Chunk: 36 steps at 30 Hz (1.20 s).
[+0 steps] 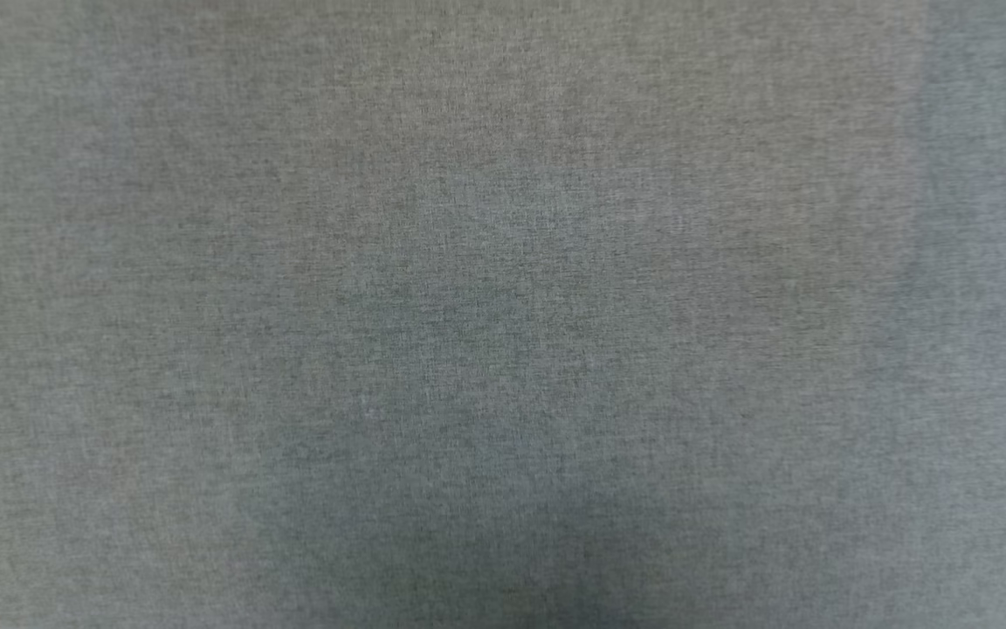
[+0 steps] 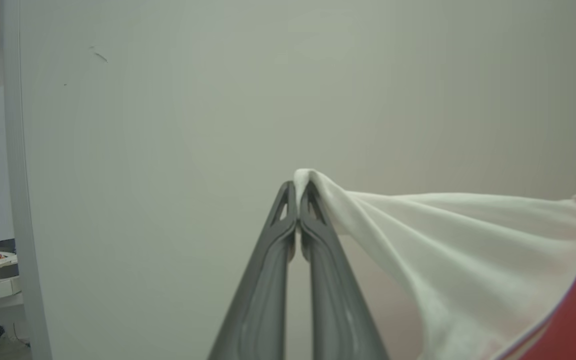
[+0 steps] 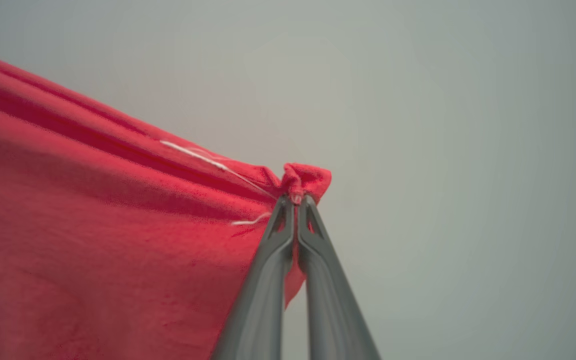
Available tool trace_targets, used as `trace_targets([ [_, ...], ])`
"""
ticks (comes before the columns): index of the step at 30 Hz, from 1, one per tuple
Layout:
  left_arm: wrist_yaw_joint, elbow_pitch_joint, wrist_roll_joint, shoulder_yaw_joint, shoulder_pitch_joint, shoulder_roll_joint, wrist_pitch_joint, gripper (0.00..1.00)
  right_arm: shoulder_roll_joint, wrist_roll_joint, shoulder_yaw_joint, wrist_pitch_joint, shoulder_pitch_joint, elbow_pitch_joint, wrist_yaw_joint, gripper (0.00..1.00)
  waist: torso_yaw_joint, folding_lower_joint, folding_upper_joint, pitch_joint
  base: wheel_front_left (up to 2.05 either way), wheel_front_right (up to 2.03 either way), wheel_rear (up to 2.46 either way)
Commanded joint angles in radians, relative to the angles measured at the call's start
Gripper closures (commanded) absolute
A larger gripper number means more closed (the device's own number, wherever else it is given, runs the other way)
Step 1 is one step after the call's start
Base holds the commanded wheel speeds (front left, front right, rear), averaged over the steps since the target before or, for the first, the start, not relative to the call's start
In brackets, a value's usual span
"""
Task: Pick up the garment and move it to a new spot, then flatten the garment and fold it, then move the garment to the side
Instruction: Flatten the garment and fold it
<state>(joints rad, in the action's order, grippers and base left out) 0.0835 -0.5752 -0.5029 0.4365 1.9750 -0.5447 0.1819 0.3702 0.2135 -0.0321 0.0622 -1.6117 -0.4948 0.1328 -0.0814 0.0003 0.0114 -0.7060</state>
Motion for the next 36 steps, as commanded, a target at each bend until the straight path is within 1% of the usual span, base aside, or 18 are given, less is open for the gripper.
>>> trace_targets([
  [1, -0.002, -0.050, 0.002, -0.010, 0.020, 0.002, 0.025, 1.00, -0.001, -0.026, -0.020, -0.028, -0.027, -0.041, -0.002, 1.00, 0.015, -0.0003, -0.0114, -0.061, 0.00, 0.00, 0.00],
  [5, 0.016, -0.144, -0.006, -0.008, 0.004, 0.029, 0.065, 1.00, -0.031, -0.072, -0.012, -0.092, -0.062, -0.127, -0.002, 1.00, 0.029, -0.0003, -0.0114, -0.087, 0.00, 0.00, 0.00],
  [8, 0.029, -0.168, -0.011, -0.009, -0.043, 0.044, 0.077, 1.00, -0.033, -0.105, 0.036, -0.140, -0.060, -0.175, -0.002, 1.00, 0.045, -0.0003, -0.0114, -0.111, 0.00, 0.00, 0.00],
  [11, 0.036, -0.132, -0.011, -0.028, -0.117, 0.066, 0.079, 1.00, -0.043, -0.097, 0.045, -0.188, -0.046, -0.206, -0.002, 1.00, 0.058, -0.0003, -0.0114, -0.128, 0.00, 0.00, 0.00],
  [17, 0.042, 0.000, 0.016, -0.083, -0.357, 0.136, 0.080, 1.00, -0.050, -0.060, 0.097, -0.267, 0.041, -0.253, -0.002, 1.00, 0.094, -0.0003, -0.0114, -0.115, 0.00, 0.00, 0.00],
  [22, 0.045, 0.096, 0.039, -0.124, -0.589, 0.189, 0.080, 1.00, -0.064, -0.017, 0.137, -0.305, 0.175, -0.269, -0.002, 1.00, 0.104, -0.0003, -0.0114, -0.042, 0.00, 0.00, 0.00],
  [25, 0.046, 0.144, 0.058, -0.125, -0.722, 0.200, 0.080, 1.00, -0.060, -0.003, 0.173, -0.315, 0.270, -0.262, -0.002, 1.00, 0.109, -0.0003, -0.0114, 0.011, 0.00, 0.00, 0.00],
  [28, 0.047, 0.179, 0.059, -0.130, -0.867, 0.209, 0.080, 1.00, -0.055, 0.044, 0.172, -0.320, 0.379, -0.253, -0.002, 1.00, 0.119, -0.0003, -0.0114, 0.080, 0.00, 0.00, 0.00],
  [31, 0.047, 0.193, 0.052, -0.107, -0.996, 0.203, 0.080, 1.00, -0.044, 0.083, 0.184, -0.322, 0.487, -0.242, -0.002, 1.00, 0.128, -0.0003, -0.0114, 0.141, 0.00, 0.00, 0.00],
  [34, 0.047, 0.216, 0.013, -0.099, -1.122, 0.198, 0.080, 1.00, -0.030, 0.133, 0.180, -0.323, 0.605, -0.213, -0.002, 1.00, 0.142, -0.0003, -0.0114, 0.210, 0.00, 0.00, 0.00],
  [36, 0.047, 0.228, 0.012, -0.091, -1.198, 0.182, 0.080, 1.00, -0.023, 0.168, 0.183, -0.323, 0.684, -0.192, -0.002, 1.00, 0.146, -0.0003, -0.0114, 0.250, 0.00, 0.00, 0.00],
])
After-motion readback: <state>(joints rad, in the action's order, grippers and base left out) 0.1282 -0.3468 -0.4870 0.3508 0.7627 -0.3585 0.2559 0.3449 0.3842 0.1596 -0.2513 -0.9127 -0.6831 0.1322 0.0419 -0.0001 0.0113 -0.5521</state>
